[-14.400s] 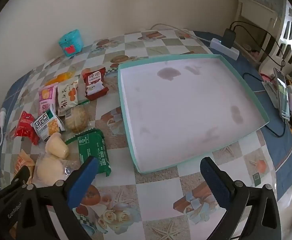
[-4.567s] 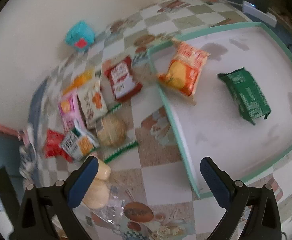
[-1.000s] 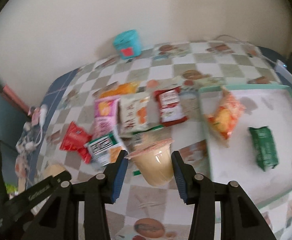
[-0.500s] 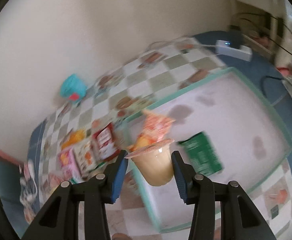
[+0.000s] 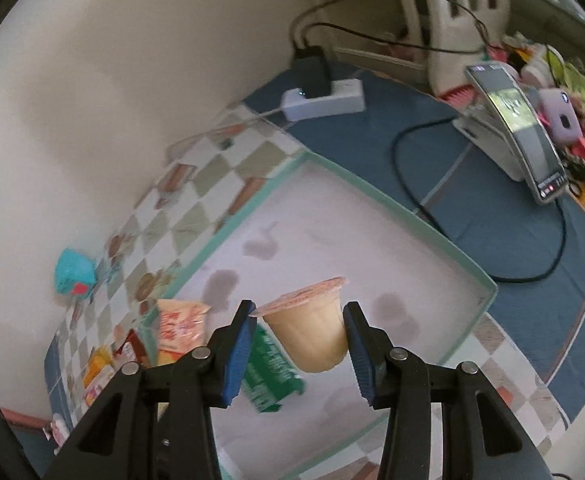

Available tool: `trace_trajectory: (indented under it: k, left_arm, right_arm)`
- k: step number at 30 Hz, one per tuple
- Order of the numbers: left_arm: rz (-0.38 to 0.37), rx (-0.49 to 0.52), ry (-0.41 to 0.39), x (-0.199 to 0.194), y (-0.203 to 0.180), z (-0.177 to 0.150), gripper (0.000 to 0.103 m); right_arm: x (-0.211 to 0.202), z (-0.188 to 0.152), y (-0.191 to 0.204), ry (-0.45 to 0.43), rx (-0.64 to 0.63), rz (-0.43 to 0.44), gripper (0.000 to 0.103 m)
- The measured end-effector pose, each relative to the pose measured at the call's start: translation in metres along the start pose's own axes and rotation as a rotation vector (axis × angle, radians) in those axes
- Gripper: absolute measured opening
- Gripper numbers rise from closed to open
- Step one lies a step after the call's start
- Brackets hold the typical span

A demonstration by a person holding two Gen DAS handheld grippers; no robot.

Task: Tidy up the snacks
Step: 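Carry the bun and pudding cup into the tray and open both tools, then move both open tools back toward the snack pile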

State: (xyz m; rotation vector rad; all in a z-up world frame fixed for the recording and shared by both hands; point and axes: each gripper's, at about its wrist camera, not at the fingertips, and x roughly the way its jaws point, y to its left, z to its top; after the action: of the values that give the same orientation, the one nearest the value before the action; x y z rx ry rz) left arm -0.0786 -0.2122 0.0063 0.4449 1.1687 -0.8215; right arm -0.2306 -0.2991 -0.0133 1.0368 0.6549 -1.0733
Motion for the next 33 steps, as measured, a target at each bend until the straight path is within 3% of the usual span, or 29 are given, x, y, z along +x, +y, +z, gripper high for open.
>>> trace_trajectory:
  k: [8,10,12,19,22,24,33]
  left_arm:
    - [-0.004,-0.008,0.03,0.011,0.004,-0.009,0.056]
    - [-0.011,-0.023,0.032,0.011,0.009,-0.01,0.058]
    - [-0.015,-0.044,0.032,0.011,0.014,-0.009,0.071]
    - [-0.015,-0.116,0.025,0.005,0.038,-0.006,0.074]
    - [-0.015,-0.179,0.026,0.002,0.058,-0.006,0.076]
    - [-0.006,-0.226,0.025,0.0,0.074,-0.006,0.089]
    - [0.12,-0.465,0.002,-0.014,0.172,-0.019,0.09]
  right_arm:
    - [0.014,-0.004,-0.004,0.041,0.004,-0.027,0.049]
    - [0.017,-0.005,-0.004,0.052,0.0,-0.03,0.049]
    - [0.019,-0.006,-0.003,0.062,-0.005,-0.036,0.049]
    - [0.019,-0.008,0.002,0.057,-0.028,-0.049,0.049]
    - [0.02,-0.009,0.004,0.057,-0.038,-0.058,0.049]
    - [0.022,-0.011,0.005,0.066,-0.05,-0.062,0.049]
    - [0.027,-0.022,0.024,0.08,-0.138,-0.067,0.058]
